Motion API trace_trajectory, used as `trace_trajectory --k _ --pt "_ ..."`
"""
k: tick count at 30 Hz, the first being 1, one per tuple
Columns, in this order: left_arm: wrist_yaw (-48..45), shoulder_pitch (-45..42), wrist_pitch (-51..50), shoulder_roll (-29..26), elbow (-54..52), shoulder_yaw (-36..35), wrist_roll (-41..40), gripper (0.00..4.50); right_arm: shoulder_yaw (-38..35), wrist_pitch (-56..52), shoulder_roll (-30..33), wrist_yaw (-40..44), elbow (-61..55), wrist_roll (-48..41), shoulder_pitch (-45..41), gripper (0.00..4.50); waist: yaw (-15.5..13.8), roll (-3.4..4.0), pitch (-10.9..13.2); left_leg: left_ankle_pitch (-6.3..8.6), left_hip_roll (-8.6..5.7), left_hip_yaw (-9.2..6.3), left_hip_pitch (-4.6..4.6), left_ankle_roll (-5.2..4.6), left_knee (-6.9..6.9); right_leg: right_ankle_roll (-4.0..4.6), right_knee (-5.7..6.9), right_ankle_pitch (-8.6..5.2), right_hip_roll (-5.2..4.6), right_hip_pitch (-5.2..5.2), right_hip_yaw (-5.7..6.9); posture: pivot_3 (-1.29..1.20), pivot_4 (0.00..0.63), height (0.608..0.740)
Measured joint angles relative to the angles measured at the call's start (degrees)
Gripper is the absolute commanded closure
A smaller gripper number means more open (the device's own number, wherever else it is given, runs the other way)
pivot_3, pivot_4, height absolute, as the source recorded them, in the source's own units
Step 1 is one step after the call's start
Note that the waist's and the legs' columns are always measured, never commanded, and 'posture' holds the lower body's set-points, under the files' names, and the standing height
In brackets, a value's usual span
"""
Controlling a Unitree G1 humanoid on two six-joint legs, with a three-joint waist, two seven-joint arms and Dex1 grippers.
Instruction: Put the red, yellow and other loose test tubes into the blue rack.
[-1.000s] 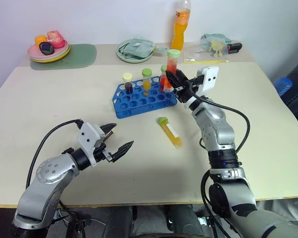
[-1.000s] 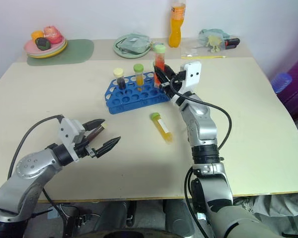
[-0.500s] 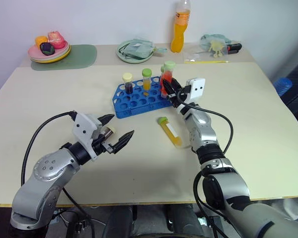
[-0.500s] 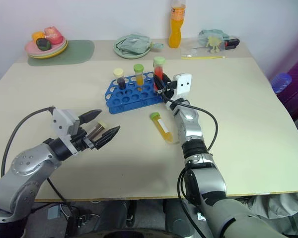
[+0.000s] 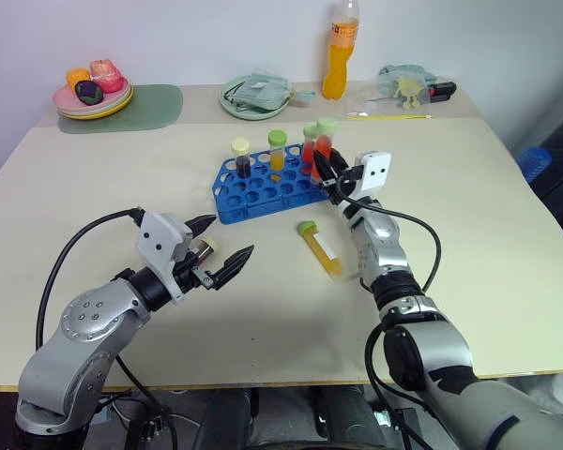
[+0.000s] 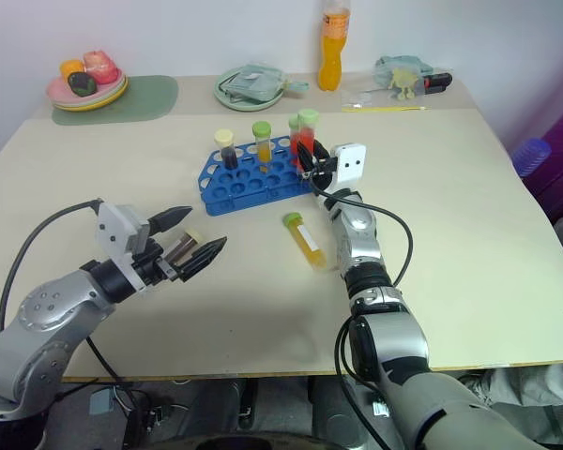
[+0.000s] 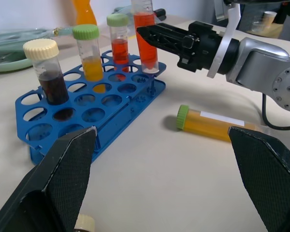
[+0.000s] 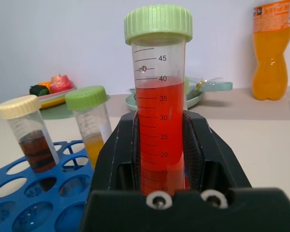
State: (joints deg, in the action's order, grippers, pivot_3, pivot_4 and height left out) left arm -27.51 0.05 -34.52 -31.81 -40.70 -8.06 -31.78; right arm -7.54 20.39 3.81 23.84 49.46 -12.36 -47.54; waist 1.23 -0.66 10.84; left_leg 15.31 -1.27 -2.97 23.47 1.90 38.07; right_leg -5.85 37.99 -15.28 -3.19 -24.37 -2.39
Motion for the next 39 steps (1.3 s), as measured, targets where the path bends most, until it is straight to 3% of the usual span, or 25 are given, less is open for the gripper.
trace_trajectory --k 23,26,30,31,35,39 --pt "-1.21 1.76 2.47 0.03 0.35 0.12 1.04 0.00 -0.55 9.26 -0.58 -3.68 10.55 3.72 -2.70 3.61 0.04 0.00 0.00 -0.01 0.01 0.00 -0.03 0.02 0.00 0.01 0.00 0.00 0.01 0.03 -0.01 0.00 0.150 0.729" --pt "-1.66 2.61 2.82 0.04 0.44 0.12 1.19 0.00 -0.72 9.95 -0.81 -3.45 11.01 3.70 -2.70 2.38 0.09 0.00 0.00 -0.01 0.01 -0.01 -0.03 0.02 -0.01 0.01 0.00 0.00 0.01 0.03 -0.01 0.00 0.150 0.729" --pt "-2.37 3.69 4.12 0.09 1.20 0.11 1.33 0.00 -1.46 9.95 -1.15 -2.42 11.22 2.56 -2.62 0.33 0.09 0.00 0.00 -0.01 0.01 0.00 -0.03 0.02 -0.01 0.01 0.00 0.00 0.01 0.03 -0.01 0.00 0.150 0.729" --pt "-2.45 4.04 4.30 0.11 1.48 0.11 1.38 0.00 -1.86 9.94 -1.12 -2.20 11.20 2.22 -2.62 0.08 0.06 0.00 0.00 -0.01 0.01 -0.01 -0.03 0.02 -0.01 0.01 0.00 0.00 0.01 0.03 -0.01 0.00 0.150 0.729" --pt "-2.69 4.82 5.60 0.17 1.81 0.10 2.00 0.00 -2.75 7.93 -0.45 -2.00 7.02 0.54 -2.37 0.08 0.00 0.02 0.01 -0.01 0.01 -0.01 -0.03 0.02 -0.01 0.01 0.00 0.00 0.00 0.03 -0.02 0.00 0.150 0.729" --pt "-2.86 8.05 7.06 0.08 2.14 -2.15 2.55 0.00 -1.08 -5.14 7.41 2.55 -14.19 -1.34 4.63 0.08 -0.66 0.04 0.02 0.02 -0.03 -0.04 0.00 -0.04 -0.02 0.01 -0.05 -0.01 -0.09 0.05 0.00 0.00 0.150 0.729"
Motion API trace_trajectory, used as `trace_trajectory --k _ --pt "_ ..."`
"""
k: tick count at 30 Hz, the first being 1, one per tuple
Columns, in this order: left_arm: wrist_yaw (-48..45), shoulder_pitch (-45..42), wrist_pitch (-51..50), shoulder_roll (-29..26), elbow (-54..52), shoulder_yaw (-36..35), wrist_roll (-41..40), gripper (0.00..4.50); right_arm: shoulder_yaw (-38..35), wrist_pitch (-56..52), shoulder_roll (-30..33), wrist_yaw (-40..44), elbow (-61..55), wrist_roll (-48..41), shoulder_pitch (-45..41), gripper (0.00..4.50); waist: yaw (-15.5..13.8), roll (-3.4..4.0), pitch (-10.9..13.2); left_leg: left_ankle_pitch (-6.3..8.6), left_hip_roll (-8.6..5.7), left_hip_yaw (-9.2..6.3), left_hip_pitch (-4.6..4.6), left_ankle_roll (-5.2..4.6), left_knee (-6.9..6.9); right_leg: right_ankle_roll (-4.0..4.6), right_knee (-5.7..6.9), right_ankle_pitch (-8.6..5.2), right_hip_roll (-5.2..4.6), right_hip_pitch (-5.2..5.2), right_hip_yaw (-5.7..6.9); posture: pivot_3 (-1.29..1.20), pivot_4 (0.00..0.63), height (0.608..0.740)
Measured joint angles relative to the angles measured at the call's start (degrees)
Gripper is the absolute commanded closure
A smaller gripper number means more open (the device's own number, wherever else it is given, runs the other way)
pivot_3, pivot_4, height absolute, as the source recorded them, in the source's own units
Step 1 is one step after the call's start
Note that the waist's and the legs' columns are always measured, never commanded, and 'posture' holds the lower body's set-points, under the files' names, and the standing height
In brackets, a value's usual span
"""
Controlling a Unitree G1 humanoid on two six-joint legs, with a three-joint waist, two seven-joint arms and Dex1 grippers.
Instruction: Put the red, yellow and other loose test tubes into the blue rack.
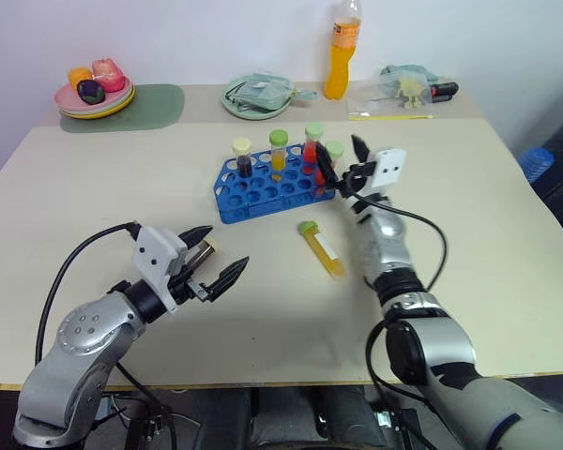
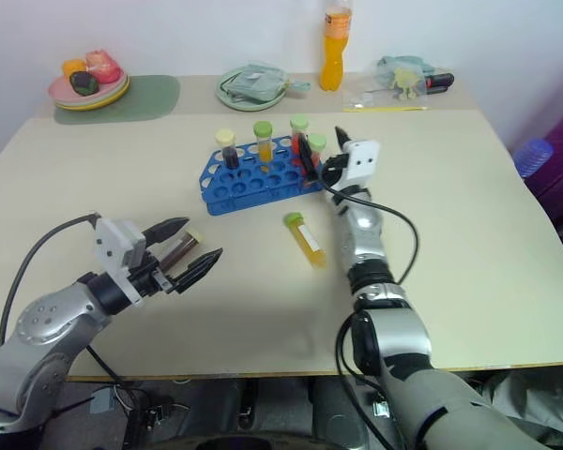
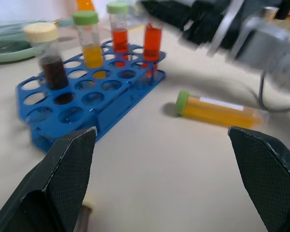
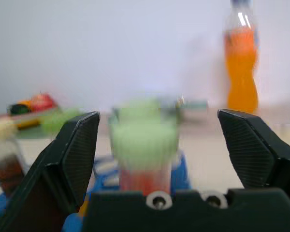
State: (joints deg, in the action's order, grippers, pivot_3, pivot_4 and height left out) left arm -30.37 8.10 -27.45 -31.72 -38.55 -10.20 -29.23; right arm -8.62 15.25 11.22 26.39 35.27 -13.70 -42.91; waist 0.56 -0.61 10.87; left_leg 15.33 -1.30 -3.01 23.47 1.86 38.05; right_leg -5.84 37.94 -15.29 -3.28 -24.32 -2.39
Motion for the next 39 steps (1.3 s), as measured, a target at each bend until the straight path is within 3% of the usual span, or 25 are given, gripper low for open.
trace_trajectory --k 5,9,12,14,16,27,39 --pt "-1.50 0.07 1.36 -1.45 1.62 -2.55 0.04 0.00 1.60 -32.07 13.75 5.13 -24.72 -7.16 7.88 0.08 0.39 0.08 0.02 0.00 0.06 0.02 -0.05 0.00 0.01 0.03 0.01 -0.02 -0.01 0.03 -0.01 0.00 0.150 0.729" --pt "-3.92 -0.63 1.62 -3.80 3.64 -2.59 0.05 0.00 4.97 -63.57 25.55 7.43 -41.42 -15.69 6.98 0.08 0.68 0.13 0.03 0.00 0.17 0.03 -0.08 -0.01 -0.05 0.12 0.03 -0.07 0.04 0.01 -0.02 0.00 0.150 0.729" --pt "-6.19 -1.49 1.82 -5.76 4.23 -2.28 0.16 0.00 8.70 -80.69 28.04 7.46 -50.85 -20.99 3.12 0.08 0.63 0.10 0.00 0.01 0.20 0.01 -0.08 -0.01 -0.07 0.16 0.02 -0.09 0.06 0.01 0.00 0.00 0.150 0.729" --pt "-9.21 -1.50 2.12 -8.55 4.86 -1.30 1.20 0.00 12.00 -97.17 25.92 4.47 -53.28 -23.25 -2.27 0.08 0.59 0.09 0.00 0.00 0.18 0.02 -0.08 -0.01 -0.05 0.16 0.01 -0.09 0.04 0.01 -0.01 0.00 0.150 0.729" --pt "-11.32 -1.52 2.90 -9.53 5.11 -0.53 1.70 0.00 14.19 -104.67 24.74 1.62 -53.48 -24.89 -4.75 0.08 0.23 0.09 0.00 0.00 0.14 0.01 -0.05 -0.01 -0.05 0.17 -0.02 -0.09 0.00 0.02 0.02 0.00 0.150 0.729" --pt "-18.17 0.80 6.03 -11.28 5.85 1.85 2.87 0.00 25.08 -107.40 20.68 -25.18 -33.46 -41.81 -12.93 0.08 0.50 0.06 0.01 0.05 0.08 0.08 0.05 -0.09 -0.09 0.14 -0.21 -0.08 -0.15 0.00 0.04 0.00 0.150 0.729" --pt "-17.19 4.39 8.09 -9.06 4.90 2.81 4.58 0.00 25.93 -107.40 16.99 -54.22 -14.92 -61.97 -18.93 0.08 0.57 0.07 0.01 0.05 0.11 0.09 0.06 -0.10 -0.09 0.13 -0.20 -0.07 0.02 0.00 0.04 0.00 0.150 0.729"
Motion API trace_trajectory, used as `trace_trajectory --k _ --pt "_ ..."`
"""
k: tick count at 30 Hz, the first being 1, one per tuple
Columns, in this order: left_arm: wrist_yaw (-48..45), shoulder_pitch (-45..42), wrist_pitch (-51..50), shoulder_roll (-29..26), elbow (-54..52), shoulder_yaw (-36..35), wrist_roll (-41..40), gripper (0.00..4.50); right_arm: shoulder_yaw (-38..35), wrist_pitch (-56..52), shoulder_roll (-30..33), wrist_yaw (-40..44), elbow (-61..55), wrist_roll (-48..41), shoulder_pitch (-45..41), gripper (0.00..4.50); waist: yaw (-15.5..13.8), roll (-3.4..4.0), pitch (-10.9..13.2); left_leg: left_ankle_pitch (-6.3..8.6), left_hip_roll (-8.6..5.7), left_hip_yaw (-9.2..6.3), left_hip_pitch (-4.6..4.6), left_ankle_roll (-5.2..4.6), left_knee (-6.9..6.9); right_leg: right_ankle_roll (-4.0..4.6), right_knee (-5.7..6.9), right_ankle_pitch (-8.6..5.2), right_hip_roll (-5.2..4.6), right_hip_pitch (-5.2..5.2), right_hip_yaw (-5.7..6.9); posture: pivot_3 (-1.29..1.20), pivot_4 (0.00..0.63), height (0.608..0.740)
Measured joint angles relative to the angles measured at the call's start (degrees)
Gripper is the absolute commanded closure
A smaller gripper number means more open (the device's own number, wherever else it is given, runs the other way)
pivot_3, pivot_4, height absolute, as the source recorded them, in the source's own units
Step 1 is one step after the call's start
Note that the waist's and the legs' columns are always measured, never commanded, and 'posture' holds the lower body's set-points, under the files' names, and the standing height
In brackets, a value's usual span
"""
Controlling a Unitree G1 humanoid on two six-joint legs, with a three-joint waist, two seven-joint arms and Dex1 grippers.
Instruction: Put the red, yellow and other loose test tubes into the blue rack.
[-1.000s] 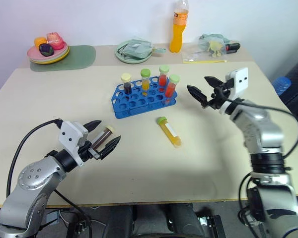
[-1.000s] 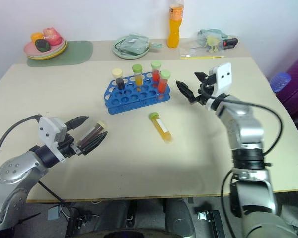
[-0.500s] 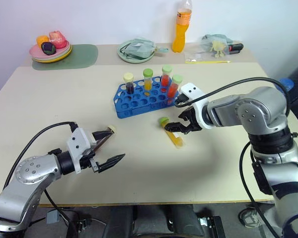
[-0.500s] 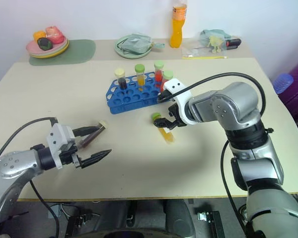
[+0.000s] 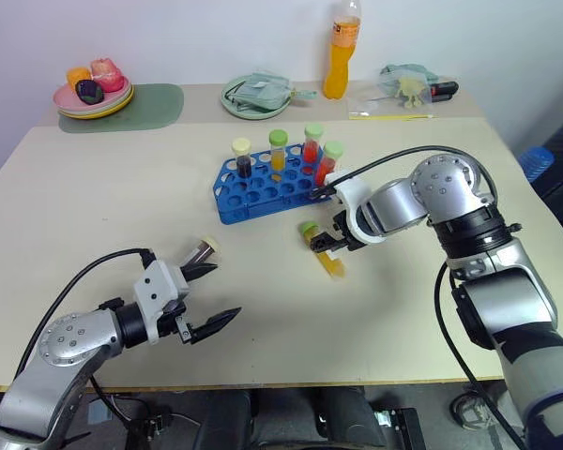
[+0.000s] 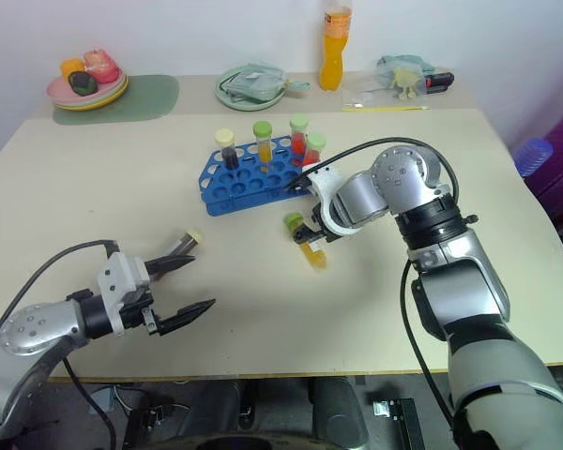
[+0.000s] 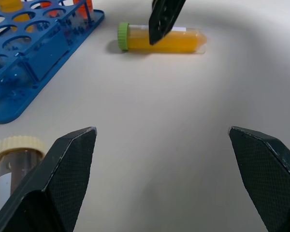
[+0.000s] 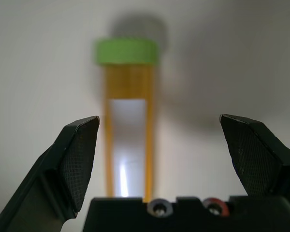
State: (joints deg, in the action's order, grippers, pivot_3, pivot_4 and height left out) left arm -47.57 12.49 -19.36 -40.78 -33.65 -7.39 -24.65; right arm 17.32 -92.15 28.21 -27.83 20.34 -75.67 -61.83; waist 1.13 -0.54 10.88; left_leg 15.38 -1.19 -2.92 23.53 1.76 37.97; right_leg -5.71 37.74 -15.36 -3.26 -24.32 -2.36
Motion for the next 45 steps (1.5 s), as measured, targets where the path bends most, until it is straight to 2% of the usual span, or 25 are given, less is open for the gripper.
trace_trajectory --k 5,6,8,10,11,12,16,20,22,24,25,27,30,34,39,45 --pt "0.16 0.44 0.27 0.37 -0.33 0.16 0.32 0.00 -0.10 -0.01 -0.91 -8.47 2.87 -5.75 -0.96 0.08 0.04 0.00 0.00 0.00 0.02 0.00 0.00 0.00 0.00 0.00 0.00 0.00 0.04 0.00 0.01 0.00 0.150 0.729" --pt "0.14 0.48 0.41 0.40 -0.33 0.16 0.34 0.00 -0.15 -0.01 -1.23 -9.78 3.33 -6.70 -1.06 0.60 0.05 0.00 0.00 0.00 0.02 0.00 0.00 -0.01 0.00 0.00 0.00 0.00 0.05 0.00 0.01 0.00 0.150 0.729" --pt "0.05 0.68 0.92 0.41 -0.33 0.16 0.36 0.00 -0.21 -0.01 -1.55 -11.87 3.87 -8.31 -1.30 1.37 0.05 0.00 0.00 0.00 0.02 0.00 0.00 -0.01 0.00 0.00 0.00 0.00 0.06 0.00 0.01 0.00 0.150 0.729" --pt "-0.07 0.86 1.01 0.41 -0.33 0.16 0.37 0.00 -0.26 -0.01 -1.69 -13.53 4.07 -10.02 -1.56 2.36 0.05 0.00 0.00 0.01 0.02 0.00 0.00 -0.01 0.00 0.00 0.00 0.00 0.06 0.00 0.01 0.00 0.150 0.729" --pt "-0.11 0.96 1.11 0.41 -0.33 0.16 0.37 0.00 -0.27 -0.01 -1.70 -14.15 4.06 -10.77 -1.68 3.02 0.04 0.00 0.00 0.01 0.02 0.00 0.00 -0.01 0.00 0.00 0.00 0.00 0.06 0.00 0.01 0.00 0.150 0.729" --pt "-0.14 1.08 1.16 0.41 -0.33 0.16 0.37 0.00 -0.27 -0.02 -1.70 -14.85 4.06 -11.49 -1.90 3.38 0.05 0.00 0.00 0.01 0.02 0.00 0.00 -0.02 0.00 0.00 0.00 0.00 0.06 0.00 0.01 0.00 0.150 0.729" --pt "-0.18 1.28 1.24 0.41 -0.33 0.16 0.38 0.00 -0.89 -0.01 -1.68 -15.90 3.32 -12.95 -2.44 3.38 0.05 0.01 0.00 0.01 0.03 0.00 0.00 -0.02 0.00 0.00 -0.01 0.00 0.08 0.00 0.01 0.00 0.150 0.729" --pt "0.04 1.34 1.33 0.51 -0.33 0.17 0.40 0.00 -3.90 0.42 -1.64 -13.10 -2.95 -12.20 -2.45 3.38 0.05 0.02 0.01 0.02 0.04 -0.01 0.01 -0.04 0.00 0.00 -0.03 0.00 0.09 0.00 0.02 0.00 0.150 0.729" --pt "0.76 1.71 1.35 1.27 -0.34 -0.02 0.42 0.00 -6.86 7.67 -1.27 -4.34 -13.65 -7.52 0.24 3.38 0.01 0.02 0.01 0.06 0.07 -0.03 0.04 -0.10 -0.02 -0.03 -0.11 0.00 0.13 0.00 0.04 0.00 0.150 0.729" --pt "2.51 1.85 1.28 2.84 -0.33 -0.28 0.39 0.00 -10.31 22.33 -2.13 7.89 -24.26 1.12 5.83 3.38 -0.11 -0.03 -0.02 0.09 0.10 -0.08 0.04 -0.15 -0.04 -0.06 -0.25 0.00 0.20 0.10 0.07 0.00 0.150 0.729" --pt "3.14 1.76 1.27 3.37 -0.33 -0.29 0.38 0.00 -10.79 27.03 -2.49 11.27 -25.97 4.20 7.50 3.38 -0.11 -0.02 -0.02 0.09 0.10 -0.08 0.04 -0.14 -0.02 -0.09 -0.26 0.02 0.21 0.12 0.06 0.00 0.150 0.729" --pt "5.62 0.35 1.20 5.84 -0.22 -0.31 0.40 0.00 -9.58 42.95 -2.50 23.62 -27.77 16.67 13.83 3.38 -0.36 -0.07 -0.05 0.08 0.10 -0.09 0.00 -0.14 0.03 -0.18 -0.35 0.07 0.22 0.25 0.06 0.00 0.150 0.729" --pt "8.54 -1.53 1.56 8.36 1.04 -0.21 1.35 0.00 -6.79 60.97 -6.65 32.85 -24.50 31.50 20.32 3.38 0.12 -0.05 -0.04 0.08 0.11 0.00 -0.06 -0.14 0.03 -0.22 -0.35 0.12 0.23 0.24 -0.01 0.00 0.150 0.729" --pt "11.91 -4.39 3.40 12.78 2.74 -0.11 1.78 0.00 -5.27 79.78 -15.35 37.65 -14.14 44.94 22.97 3.38 0.64 -0.05 -0.04 0.07 0.16 0.01 -0.05 -0.12 -0.03 -0.18 -0.22 0.14 0.30 0.10 -0.07 0.00 0.150 0.729" --pt "14.34 -6.10 5.16 15.15 4.26 -0.15 2.28 0.00 -5.91 95.87 -22.60 43.02 -1.35 53.27 23.46 3.38 0.91 -0.05 -0.04 0.06 0.13 -0.01 -0.05 -0.09 -0.04 -0.17 -0.22 0.14 0.26 0.09 -0.08 0.00 0.150 0.729" --pt "15.35 -6.10 5.07 15.77 4.16 -0.22 1.41 0.00 -8.84 106.24 -25.43 45.68 10.17 58.94 22.32 3.38 1.03 -0.04 -0.04 0.05 0.11 -0.03 -0.05 -0.05 -0.04 -0.17 -0.22 0.14 0.24 0.09 -0.08 0.00 0.150 0.729"
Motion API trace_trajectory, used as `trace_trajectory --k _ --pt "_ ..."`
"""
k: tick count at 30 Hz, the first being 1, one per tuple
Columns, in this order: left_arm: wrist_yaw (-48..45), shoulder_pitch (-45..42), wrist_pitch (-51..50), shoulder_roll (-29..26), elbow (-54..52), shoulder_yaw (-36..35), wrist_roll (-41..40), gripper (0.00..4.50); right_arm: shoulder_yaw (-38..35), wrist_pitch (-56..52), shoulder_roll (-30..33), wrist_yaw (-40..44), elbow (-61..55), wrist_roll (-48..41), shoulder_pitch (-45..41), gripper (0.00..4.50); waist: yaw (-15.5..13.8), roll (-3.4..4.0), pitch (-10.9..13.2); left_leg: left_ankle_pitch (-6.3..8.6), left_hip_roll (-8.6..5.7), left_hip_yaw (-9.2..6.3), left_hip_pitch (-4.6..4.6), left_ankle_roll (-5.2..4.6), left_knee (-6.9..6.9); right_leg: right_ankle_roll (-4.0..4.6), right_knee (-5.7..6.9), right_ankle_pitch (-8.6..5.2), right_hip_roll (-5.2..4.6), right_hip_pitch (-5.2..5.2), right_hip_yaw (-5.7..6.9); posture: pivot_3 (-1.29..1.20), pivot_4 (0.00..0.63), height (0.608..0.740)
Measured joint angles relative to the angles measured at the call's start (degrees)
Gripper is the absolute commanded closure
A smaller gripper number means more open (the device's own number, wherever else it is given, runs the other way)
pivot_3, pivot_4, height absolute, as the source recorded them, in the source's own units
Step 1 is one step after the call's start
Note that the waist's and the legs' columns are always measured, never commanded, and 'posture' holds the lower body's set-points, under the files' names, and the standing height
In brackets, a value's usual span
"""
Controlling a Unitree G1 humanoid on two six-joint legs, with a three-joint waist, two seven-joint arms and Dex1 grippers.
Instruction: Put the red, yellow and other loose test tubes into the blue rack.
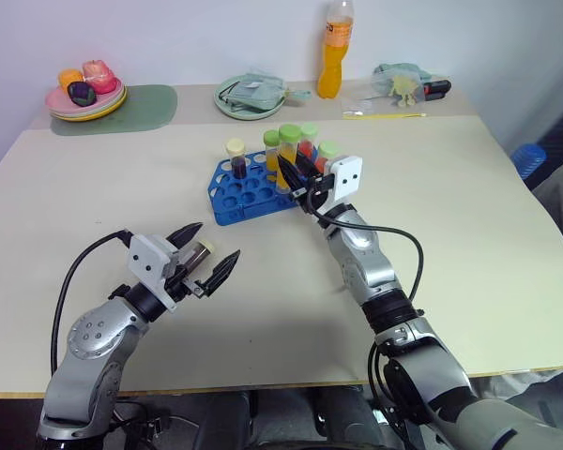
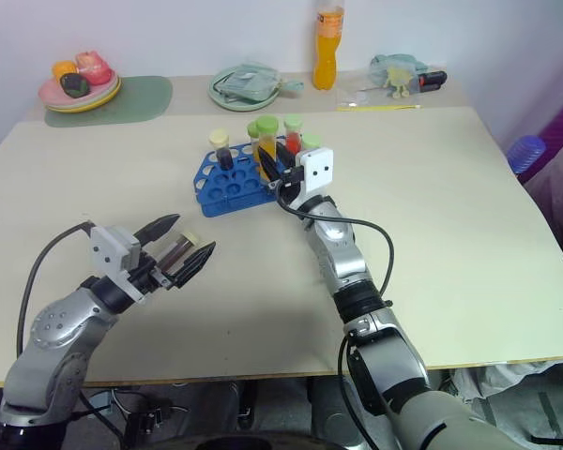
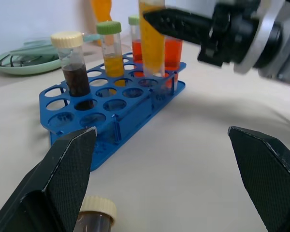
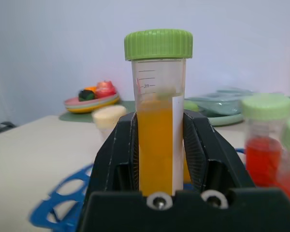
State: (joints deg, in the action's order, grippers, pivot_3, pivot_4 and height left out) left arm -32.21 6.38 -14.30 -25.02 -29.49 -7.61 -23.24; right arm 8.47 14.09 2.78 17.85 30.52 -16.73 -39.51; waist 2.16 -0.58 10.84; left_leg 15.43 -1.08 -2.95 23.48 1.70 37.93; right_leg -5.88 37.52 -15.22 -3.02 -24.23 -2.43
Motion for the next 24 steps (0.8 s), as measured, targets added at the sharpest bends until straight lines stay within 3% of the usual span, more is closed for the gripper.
trace_trajectory --k 9,24 --pt "1.18 0.00 -0.43 0.20 -1.11 -0.11 -1.22 0.00 -3.77 8.64 -2.36 1.72 11.16 4.82 -3.56 3.38 0.33 0.00 0.00 -0.02 0.00 -0.01 -0.01 0.04 -0.01 0.00 0.03 0.00 0.01 -0.01 0.00 0.00 0.150 0.729" --pt "1.04 0.25 -0.54 -0.25 -1.16 -0.11 -1.25 0.00 -6.05 12.43 -4.45 4.10 16.42 7.76 -5.67 3.38 0.35 0.01 0.00 -0.04 -0.01 -0.02 -0.02 0.07 -0.01 0.01 0.07 0.00 0.00 -0.01 -0.01 0.00 0.150 0.729"
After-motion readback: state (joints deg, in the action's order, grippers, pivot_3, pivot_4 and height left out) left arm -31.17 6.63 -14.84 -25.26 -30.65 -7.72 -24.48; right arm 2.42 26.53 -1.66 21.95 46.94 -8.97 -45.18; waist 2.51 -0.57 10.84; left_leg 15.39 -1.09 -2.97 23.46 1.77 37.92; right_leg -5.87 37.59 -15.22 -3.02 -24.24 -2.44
